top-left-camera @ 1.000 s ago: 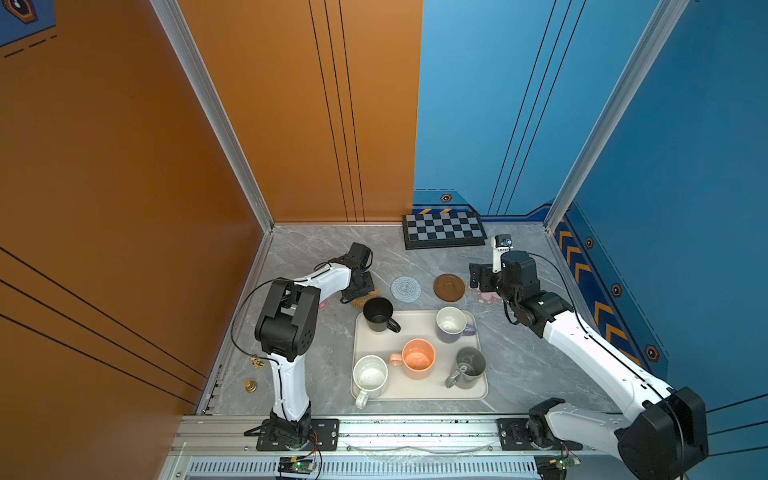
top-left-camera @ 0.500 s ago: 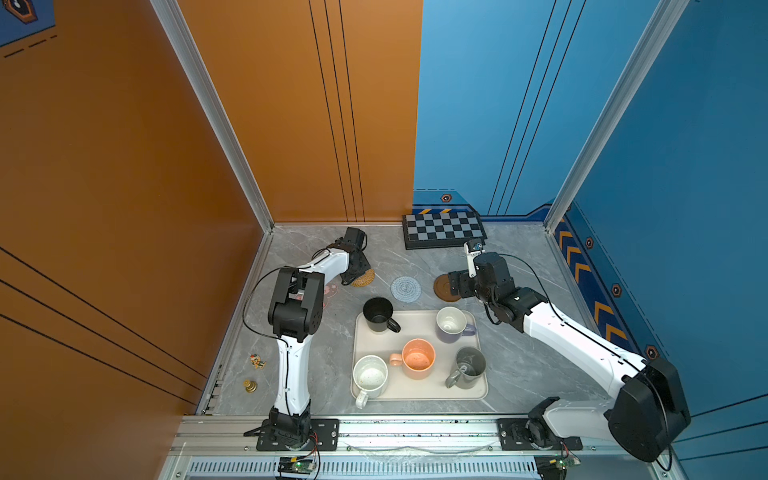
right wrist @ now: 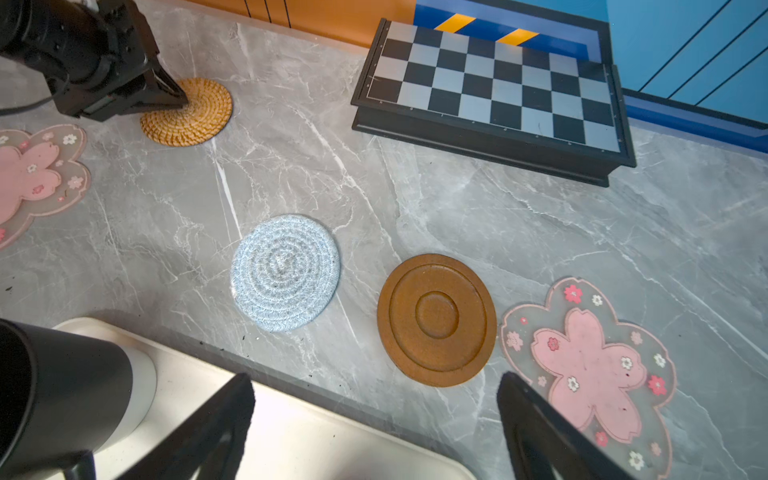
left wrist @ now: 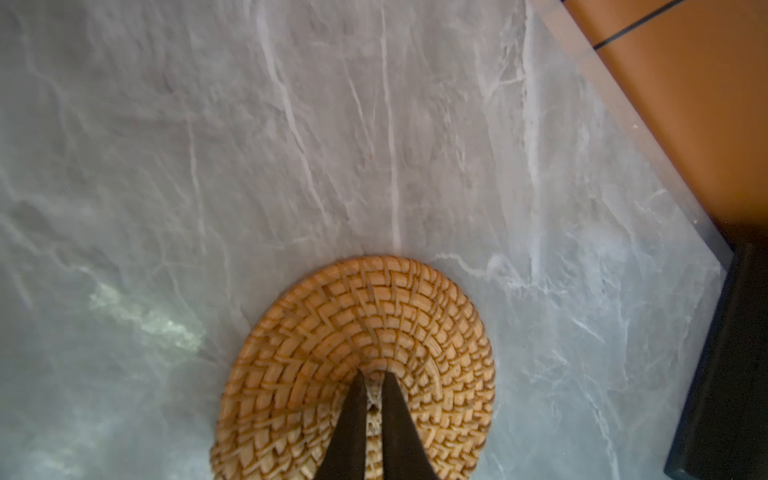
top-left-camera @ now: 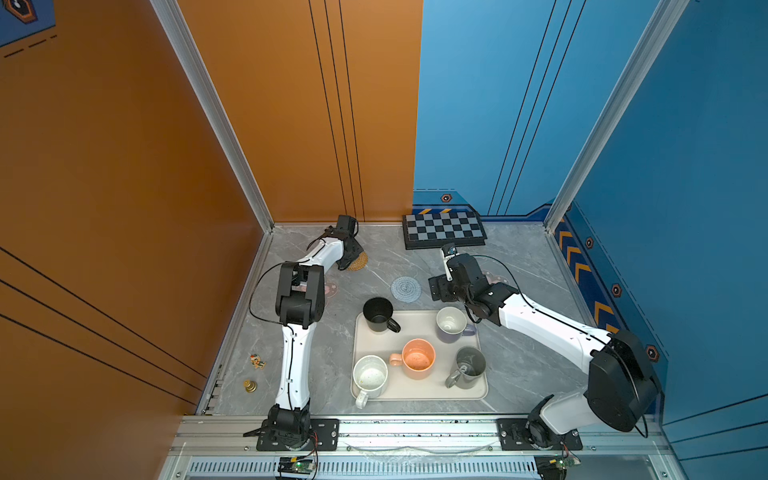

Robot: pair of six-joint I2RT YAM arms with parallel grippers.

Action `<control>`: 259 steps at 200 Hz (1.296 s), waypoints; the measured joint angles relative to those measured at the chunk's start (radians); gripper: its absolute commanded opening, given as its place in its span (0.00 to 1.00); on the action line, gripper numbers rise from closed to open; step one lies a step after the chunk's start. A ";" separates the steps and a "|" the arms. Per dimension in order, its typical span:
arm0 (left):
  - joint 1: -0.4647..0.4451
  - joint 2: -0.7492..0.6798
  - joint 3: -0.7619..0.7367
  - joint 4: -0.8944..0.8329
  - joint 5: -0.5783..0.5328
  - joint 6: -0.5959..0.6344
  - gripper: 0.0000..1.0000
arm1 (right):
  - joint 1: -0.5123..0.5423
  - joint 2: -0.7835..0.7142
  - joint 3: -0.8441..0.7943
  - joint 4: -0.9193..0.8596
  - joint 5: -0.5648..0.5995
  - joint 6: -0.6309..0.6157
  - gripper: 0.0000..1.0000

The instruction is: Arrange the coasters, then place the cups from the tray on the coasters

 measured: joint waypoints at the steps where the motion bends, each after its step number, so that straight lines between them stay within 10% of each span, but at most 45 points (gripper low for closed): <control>1: 0.001 0.001 0.001 0.000 0.000 0.000 0.13 | 0.002 0.003 0.002 0.000 0.000 0.002 0.91; 75: 0.029 -0.044 0.016 -0.045 0.074 0.080 0.32 | 0.039 0.064 0.043 -0.005 0.000 0.014 0.91; 157: 0.040 -0.647 -0.319 -0.034 0.141 0.284 0.53 | 0.040 0.088 0.053 -0.002 0.000 0.047 0.89; 259: 0.039 -0.969 -0.624 -0.093 0.077 0.405 0.56 | -0.072 0.090 0.061 -0.066 0.138 0.126 0.65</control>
